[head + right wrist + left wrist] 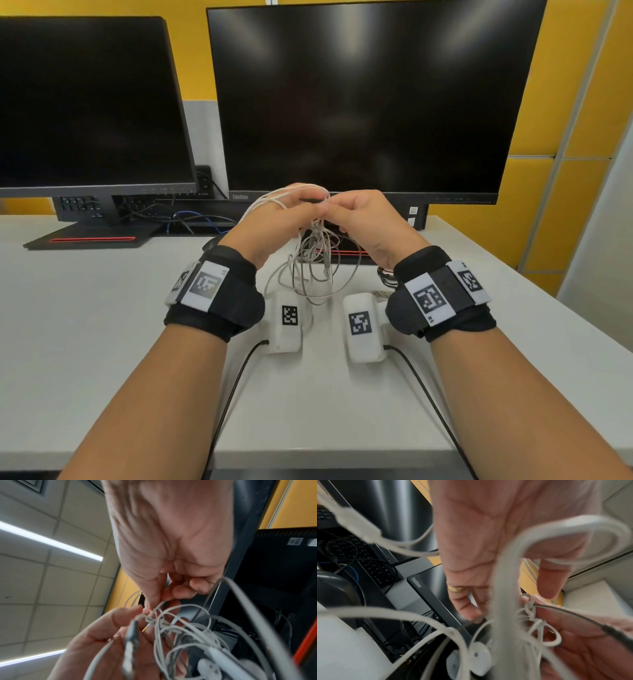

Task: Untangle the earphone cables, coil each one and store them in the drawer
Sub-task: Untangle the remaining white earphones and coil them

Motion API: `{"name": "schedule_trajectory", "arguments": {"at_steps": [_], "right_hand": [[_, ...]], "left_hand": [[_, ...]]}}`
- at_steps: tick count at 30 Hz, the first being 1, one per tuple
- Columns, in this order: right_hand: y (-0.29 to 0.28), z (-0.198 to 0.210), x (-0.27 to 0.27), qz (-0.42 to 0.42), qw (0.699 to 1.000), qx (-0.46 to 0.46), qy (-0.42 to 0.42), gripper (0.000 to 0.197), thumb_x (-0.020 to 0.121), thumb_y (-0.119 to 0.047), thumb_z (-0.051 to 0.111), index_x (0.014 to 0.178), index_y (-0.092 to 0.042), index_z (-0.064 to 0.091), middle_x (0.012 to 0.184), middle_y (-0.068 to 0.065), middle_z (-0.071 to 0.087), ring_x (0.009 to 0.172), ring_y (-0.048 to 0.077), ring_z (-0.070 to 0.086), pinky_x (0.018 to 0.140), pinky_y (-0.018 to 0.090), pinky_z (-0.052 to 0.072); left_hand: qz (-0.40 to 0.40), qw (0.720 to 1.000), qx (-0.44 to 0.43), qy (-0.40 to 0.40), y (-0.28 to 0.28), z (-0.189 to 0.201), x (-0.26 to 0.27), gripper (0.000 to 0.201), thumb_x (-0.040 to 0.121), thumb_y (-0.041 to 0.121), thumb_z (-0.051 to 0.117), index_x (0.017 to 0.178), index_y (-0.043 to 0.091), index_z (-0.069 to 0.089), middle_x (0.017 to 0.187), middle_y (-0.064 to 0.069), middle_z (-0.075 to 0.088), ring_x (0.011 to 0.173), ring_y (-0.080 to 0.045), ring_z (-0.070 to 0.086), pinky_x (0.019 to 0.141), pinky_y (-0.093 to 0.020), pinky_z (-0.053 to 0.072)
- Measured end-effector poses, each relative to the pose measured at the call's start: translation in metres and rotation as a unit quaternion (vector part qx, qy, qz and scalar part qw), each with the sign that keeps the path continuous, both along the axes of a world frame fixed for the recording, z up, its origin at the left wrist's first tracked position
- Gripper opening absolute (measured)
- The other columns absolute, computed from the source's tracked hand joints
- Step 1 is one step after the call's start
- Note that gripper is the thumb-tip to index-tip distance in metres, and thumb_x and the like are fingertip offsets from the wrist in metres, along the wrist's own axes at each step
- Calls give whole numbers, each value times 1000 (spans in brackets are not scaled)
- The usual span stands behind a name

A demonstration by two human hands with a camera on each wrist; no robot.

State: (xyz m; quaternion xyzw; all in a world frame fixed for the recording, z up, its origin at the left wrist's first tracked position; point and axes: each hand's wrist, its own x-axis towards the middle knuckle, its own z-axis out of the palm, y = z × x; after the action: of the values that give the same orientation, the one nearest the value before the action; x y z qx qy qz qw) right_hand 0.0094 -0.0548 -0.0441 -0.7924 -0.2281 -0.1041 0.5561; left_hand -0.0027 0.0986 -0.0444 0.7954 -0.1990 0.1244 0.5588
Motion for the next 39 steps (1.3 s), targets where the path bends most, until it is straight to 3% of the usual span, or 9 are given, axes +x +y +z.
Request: {"name": "schedule_trajectory", "arguments": {"at_steps": [6,11,17,19,22,27,33,36,39], "right_hand": [[-5,1,3,-51,999,-16,1,17,97,-22,57,93,-14,72,78,-5,62,68,4,54,60,16,43],[-5,0,6,-95,994,-53,22,24,98,-23,55,96,-6,71,82,5,64,75,12,57,71,27,49],[-5,0,8,-116,991,-39,61,26,98,-21,54,99,0,70,84,11,62,70,15,55,66,27,50],[-4,0,6,-99,993,-11,67,24,98,-21,55,95,-3,71,81,11,64,67,14,56,65,26,52],[-5,3,3,-77,994,19,69,18,98,-19,55,89,-13,70,79,8,65,67,15,58,60,24,52],[-5,4,-1,-42,997,38,45,18,99,-18,51,90,-14,66,76,9,63,56,11,56,49,18,49],[-2,2,2,-10,998,29,59,18,99,-21,52,88,-15,65,74,-1,65,60,8,61,57,23,48],[-2,2,3,-24,998,7,57,20,99,-24,53,86,-17,66,81,-1,66,74,14,62,64,25,49],[-2,3,4,-20,997,36,65,18,99,-22,53,89,-15,66,77,-1,66,72,12,62,68,27,48]], "left_hand": [[33,995,87,20,2,1,2,19,88,13,62,100,27,67,100,-2,70,92,-15,65,86,-32,50],[66,991,113,-16,2,1,1,6,88,23,67,89,18,70,88,-4,71,86,-18,67,88,-38,54],[39,995,94,-6,0,1,-1,9,89,17,61,82,14,63,93,-15,65,86,-26,59,90,-45,48],[20,997,76,-8,-1,1,-1,11,89,10,59,79,14,58,89,-16,65,84,-28,61,83,-41,52],[11,998,55,-14,-2,2,-2,12,91,2,56,82,11,55,74,-6,63,63,-7,61,62,-20,49],[15,998,53,3,-2,3,-1,4,92,8,59,92,10,63,83,-10,68,70,-13,62,69,-24,52],[104,989,26,-102,3,2,3,3,90,15,62,89,12,62,83,-3,65,76,-10,62,68,-20,51],[72,992,-2,-106,3,2,2,3,94,15,56,94,13,58,83,-3,61,75,-10,60,69,-20,50],[60,994,10,-89,1,1,3,6,97,18,51,95,17,56,78,1,57,72,-9,55,68,-25,49]]}}
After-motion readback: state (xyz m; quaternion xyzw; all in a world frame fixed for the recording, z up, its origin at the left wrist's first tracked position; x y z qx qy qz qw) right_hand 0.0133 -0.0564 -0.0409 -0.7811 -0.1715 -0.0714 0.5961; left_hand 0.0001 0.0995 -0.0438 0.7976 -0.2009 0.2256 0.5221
